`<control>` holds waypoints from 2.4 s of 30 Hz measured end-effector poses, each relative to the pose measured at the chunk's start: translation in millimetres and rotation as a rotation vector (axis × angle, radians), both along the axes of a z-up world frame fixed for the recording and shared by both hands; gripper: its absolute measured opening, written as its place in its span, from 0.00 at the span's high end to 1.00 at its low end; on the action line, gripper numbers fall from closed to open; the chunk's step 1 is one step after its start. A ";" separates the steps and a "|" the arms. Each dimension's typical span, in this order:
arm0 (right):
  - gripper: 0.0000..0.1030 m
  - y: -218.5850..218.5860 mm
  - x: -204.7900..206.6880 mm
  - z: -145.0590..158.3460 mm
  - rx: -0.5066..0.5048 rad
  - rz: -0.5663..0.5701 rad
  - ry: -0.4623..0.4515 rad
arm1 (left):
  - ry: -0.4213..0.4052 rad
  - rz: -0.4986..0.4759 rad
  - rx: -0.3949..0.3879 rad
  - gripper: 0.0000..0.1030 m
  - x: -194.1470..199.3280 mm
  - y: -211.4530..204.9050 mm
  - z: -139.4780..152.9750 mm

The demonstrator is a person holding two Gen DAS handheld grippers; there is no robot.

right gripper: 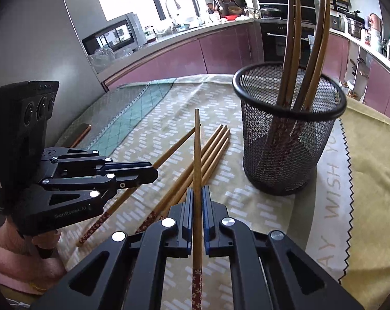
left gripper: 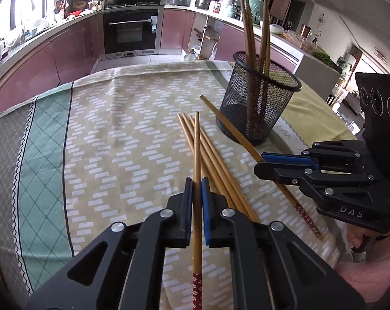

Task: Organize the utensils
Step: 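Lift the chopstick upright over the mesh cup with the right gripper, then lower the left gripper's chopstick into the mesh cup and open while the right gripper does likewise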

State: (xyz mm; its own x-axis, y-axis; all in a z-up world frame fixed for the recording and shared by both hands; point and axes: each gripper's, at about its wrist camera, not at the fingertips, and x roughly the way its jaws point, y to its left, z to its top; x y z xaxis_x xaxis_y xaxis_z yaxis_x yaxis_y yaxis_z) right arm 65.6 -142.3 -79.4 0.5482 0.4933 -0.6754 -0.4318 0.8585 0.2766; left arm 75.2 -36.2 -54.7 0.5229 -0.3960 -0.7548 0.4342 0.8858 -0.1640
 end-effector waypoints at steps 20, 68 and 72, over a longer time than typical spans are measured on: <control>0.94 -58.1 -12.3 80.7 0.162 -0.062 -0.191 | -0.165 -0.078 -0.250 0.93 -16.0 21.3 105.2; 0.94 -84.4 73.5 80.1 0.062 -0.136 -0.102 | -0.155 -0.161 -0.100 0.93 63.0 -65.3 123.6; 0.93 -87.1 78.4 74.5 0.065 -0.155 -0.081 | -0.132 -0.149 -0.094 0.93 76.6 -66.9 119.2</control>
